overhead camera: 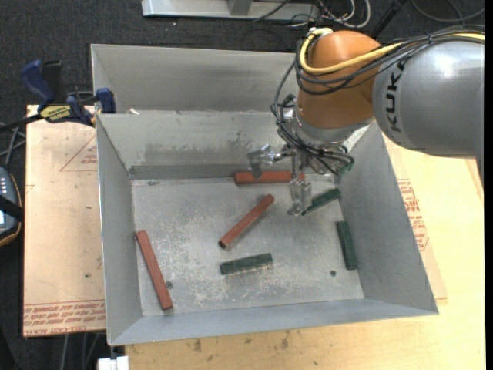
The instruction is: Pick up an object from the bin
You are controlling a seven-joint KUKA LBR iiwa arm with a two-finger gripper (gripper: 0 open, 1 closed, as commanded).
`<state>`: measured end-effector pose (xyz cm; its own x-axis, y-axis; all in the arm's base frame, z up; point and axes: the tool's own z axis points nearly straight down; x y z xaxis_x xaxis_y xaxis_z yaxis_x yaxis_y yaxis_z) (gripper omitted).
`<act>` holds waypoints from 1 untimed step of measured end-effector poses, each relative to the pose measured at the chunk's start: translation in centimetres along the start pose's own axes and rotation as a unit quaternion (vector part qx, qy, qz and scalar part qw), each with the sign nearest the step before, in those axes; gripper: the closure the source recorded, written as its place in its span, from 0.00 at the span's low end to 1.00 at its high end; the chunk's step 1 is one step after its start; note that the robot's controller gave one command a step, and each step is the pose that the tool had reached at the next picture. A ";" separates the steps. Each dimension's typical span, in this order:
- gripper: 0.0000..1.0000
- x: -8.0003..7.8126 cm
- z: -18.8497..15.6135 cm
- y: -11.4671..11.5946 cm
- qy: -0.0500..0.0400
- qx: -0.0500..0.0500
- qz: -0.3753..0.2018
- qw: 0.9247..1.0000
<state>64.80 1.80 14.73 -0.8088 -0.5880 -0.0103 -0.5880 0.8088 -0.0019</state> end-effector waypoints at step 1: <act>0.00 -0.4 5.5 0.9 0.001 0.001 -0.018 1.000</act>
Offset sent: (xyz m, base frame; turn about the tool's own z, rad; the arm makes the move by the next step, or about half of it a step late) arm -0.0188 0.0472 -0.0773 -0.1723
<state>64.61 2.76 9.22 -0.7865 -0.6175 -0.0088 -0.6175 0.7866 -0.0039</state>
